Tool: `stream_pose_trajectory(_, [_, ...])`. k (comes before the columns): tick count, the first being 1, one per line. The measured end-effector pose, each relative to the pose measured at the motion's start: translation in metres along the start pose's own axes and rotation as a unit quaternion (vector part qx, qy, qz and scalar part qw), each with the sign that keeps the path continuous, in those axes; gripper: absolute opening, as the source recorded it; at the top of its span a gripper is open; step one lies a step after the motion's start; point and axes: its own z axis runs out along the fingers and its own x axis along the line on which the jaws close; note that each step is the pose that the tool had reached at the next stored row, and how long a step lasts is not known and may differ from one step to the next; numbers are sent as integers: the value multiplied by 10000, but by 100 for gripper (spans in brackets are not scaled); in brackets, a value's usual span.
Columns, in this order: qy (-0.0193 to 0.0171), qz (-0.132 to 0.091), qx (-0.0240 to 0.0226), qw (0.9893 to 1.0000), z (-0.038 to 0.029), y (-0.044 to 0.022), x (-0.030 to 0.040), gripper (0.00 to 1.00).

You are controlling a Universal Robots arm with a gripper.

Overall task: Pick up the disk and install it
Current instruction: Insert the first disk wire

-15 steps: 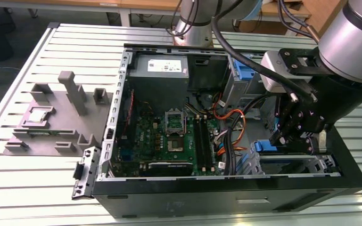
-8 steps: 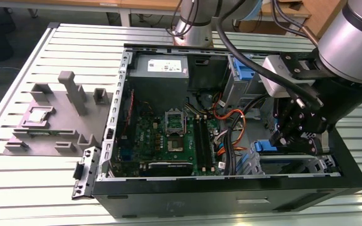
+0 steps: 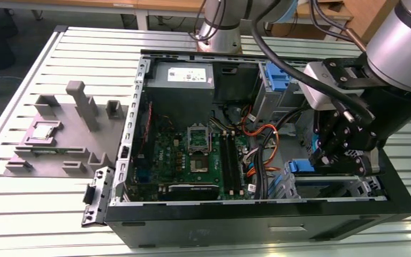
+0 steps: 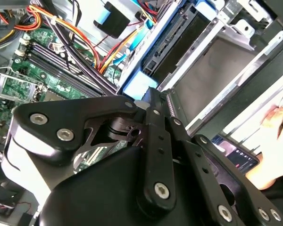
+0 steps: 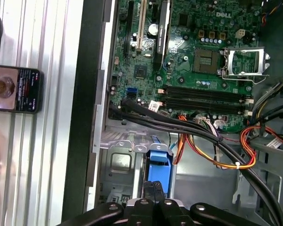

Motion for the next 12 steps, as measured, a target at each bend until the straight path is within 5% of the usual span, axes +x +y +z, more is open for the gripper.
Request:
stream_pose_trajectory(9, [21, -9, 46, 10000, -93, -1, -2, 10])
stream_pose_trajectory(12, [22, -215, 46, 9998, -94, 0, -2, 10])
